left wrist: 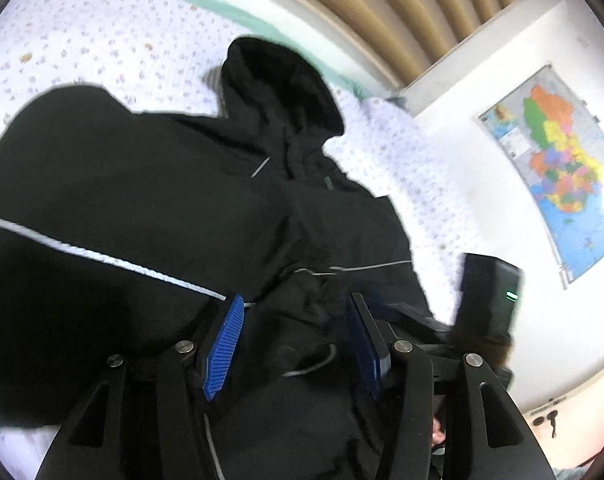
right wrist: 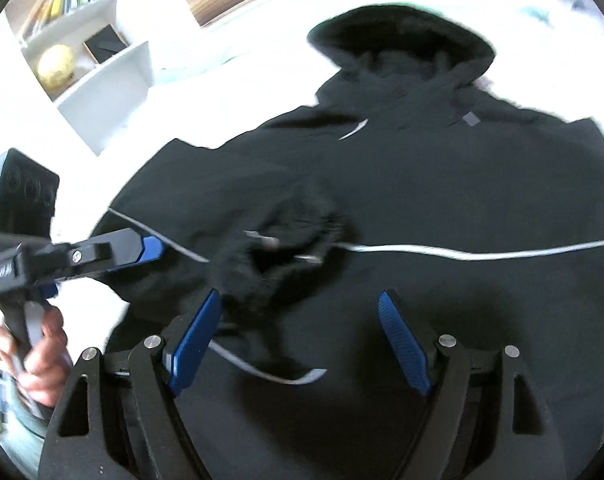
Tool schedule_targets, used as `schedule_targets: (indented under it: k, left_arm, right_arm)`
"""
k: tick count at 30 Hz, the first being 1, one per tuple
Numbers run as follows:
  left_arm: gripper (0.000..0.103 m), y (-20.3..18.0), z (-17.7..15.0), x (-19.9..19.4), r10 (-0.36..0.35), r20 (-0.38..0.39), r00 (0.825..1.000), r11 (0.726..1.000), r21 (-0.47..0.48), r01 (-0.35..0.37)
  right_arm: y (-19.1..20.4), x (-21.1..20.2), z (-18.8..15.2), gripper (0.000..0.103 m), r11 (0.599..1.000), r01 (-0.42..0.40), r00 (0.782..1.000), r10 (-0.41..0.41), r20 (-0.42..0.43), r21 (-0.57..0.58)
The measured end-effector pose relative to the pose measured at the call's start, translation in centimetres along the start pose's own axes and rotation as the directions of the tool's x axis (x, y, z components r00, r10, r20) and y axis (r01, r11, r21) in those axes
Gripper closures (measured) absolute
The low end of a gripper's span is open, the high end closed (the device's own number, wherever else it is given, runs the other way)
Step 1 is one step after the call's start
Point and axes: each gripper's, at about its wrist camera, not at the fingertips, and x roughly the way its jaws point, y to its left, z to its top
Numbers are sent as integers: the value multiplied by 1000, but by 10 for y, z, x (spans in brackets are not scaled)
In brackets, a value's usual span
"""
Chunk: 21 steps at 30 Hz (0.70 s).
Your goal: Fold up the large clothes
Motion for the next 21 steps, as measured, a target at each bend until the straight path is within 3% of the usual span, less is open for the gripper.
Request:
schedule_targets:
  k: [4, 8, 9, 11, 14, 15, 17, 21]
  left_arm:
    - [49, -11, -2, -32, 39, 64, 997, 999, 28, -41]
    - [49, -14, 1, -69, 70, 147, 987, 997, 26, -74]
    - [49, -14, 2, -76, 99, 170, 980, 994, 24, -104]
    - [49, -15, 2, -89, 194, 205, 959, 979, 26, -203]
    - [49, -14, 6, -99, 357, 246, 901, 927, 28, -375]
    - [49, -13, 8, -100, 381, 247, 891, 916, 31, -400]
    - [49, -9, 12, -99, 383, 230, 895, 917, 20, -397]
    - [49, -16, 20, -71, 349, 177, 920, 931, 49, -362]
  right_arm:
    - [8, 13, 5, 20, 993, -100, 994, 102, -30, 70]
    - [10, 28, 17, 20, 992, -52, 998, 57, -38, 119]
    - [9, 39, 21, 28, 989, -37, 997, 46, -61, 144]
    - [7, 50, 26, 62, 986, -43, 993, 60, -102, 161]
    - [22, 29, 32, 70, 997, 32, 999, -31, -25, 68]
    - [24, 19, 35, 71, 998, 50, 999, -50, 4, 47]
    - [23, -11, 41, 71, 997, 80, 994, -81, 76, 18]
    - [-5, -72, 56, 71, 986, 168, 968, -168, 185, 15]
